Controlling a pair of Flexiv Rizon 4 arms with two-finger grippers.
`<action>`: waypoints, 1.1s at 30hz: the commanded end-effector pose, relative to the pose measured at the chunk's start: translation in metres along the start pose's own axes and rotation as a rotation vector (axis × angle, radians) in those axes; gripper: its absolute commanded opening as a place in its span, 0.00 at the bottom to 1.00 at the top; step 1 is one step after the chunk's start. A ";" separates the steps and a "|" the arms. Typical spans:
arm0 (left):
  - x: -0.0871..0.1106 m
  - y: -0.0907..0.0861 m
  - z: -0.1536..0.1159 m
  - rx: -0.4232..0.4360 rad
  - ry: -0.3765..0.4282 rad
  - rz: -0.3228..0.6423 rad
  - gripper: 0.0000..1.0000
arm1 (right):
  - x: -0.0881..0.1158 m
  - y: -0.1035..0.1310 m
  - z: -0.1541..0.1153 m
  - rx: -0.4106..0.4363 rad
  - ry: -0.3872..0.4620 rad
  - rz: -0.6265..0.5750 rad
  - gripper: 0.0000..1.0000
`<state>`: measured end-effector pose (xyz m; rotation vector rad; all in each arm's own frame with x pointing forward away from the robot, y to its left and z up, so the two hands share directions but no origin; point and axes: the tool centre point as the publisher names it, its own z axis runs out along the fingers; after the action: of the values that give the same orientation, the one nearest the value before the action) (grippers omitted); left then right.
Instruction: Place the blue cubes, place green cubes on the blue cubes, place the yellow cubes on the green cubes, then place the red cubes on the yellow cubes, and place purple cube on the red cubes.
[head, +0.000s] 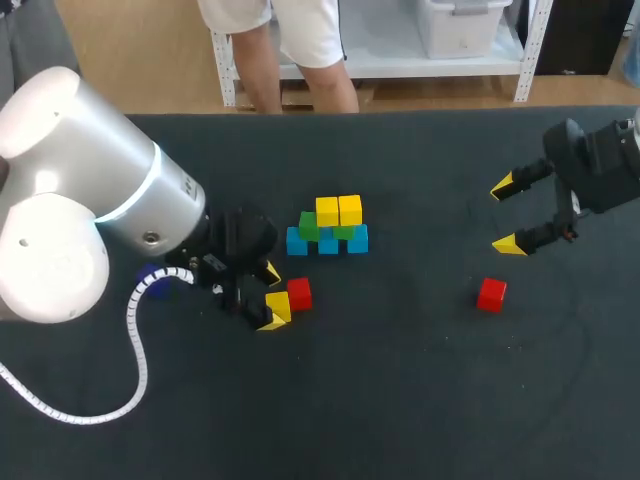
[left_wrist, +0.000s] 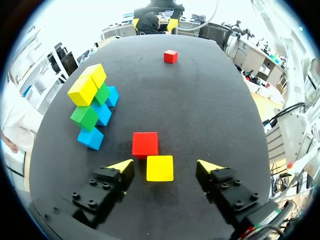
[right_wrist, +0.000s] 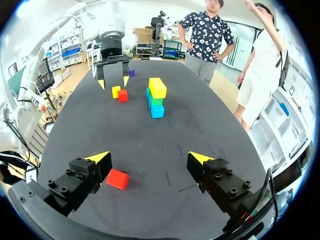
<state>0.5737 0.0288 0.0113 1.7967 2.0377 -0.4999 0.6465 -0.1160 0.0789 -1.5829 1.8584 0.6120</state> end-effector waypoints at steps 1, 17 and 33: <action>0.001 -0.001 0.006 -0.004 0.003 -0.007 0.51 | 0.000 -0.001 0.001 -0.001 -0.003 -0.001 1.00; 0.002 0.002 -0.008 -0.025 0.001 -0.016 0.00 | 0.000 -0.001 0.001 -0.001 -0.003 -0.001 1.00; -0.011 0.045 -0.069 0.022 0.055 0.106 0.00 | 0.000 -0.001 0.001 -0.001 -0.003 -0.001 1.00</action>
<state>0.6063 0.0593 0.0688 1.9174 1.9596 -0.4301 0.6466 -0.1160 0.0790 -1.5830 1.8584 0.6122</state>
